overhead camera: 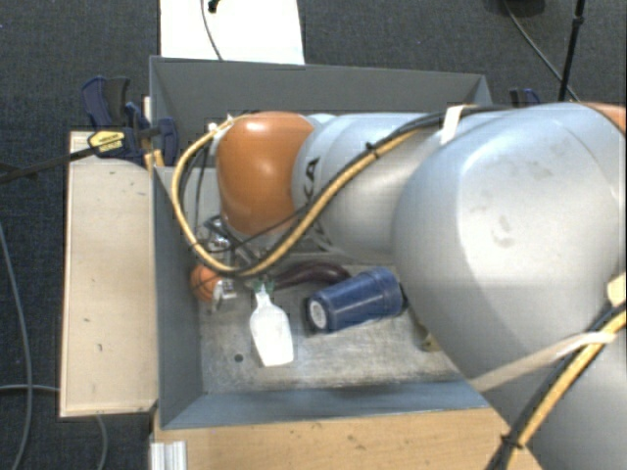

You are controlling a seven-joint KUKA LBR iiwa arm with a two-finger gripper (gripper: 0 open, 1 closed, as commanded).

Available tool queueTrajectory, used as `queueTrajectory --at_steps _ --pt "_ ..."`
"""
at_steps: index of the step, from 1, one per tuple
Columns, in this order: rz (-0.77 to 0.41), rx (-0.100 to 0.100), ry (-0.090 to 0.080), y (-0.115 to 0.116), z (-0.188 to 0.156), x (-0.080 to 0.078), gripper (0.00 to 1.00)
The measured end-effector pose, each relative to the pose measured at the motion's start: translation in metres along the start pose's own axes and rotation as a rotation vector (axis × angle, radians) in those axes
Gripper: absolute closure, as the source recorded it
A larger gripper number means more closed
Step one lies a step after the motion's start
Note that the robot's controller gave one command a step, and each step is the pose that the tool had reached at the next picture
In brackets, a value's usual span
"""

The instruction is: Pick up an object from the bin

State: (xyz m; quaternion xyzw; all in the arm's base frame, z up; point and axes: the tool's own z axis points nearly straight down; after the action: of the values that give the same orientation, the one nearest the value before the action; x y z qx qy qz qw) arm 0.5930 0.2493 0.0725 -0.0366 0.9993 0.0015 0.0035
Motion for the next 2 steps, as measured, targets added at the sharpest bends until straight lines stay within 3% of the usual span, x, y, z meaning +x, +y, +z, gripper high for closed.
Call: queueTrajectory --at_steps 1,2 --pt "0.002 0.0 0.0 0.0 0.0 0.0 1.0" --pt "0.021 0.002 0.007 -0.002 -0.038 0.015 1.0"
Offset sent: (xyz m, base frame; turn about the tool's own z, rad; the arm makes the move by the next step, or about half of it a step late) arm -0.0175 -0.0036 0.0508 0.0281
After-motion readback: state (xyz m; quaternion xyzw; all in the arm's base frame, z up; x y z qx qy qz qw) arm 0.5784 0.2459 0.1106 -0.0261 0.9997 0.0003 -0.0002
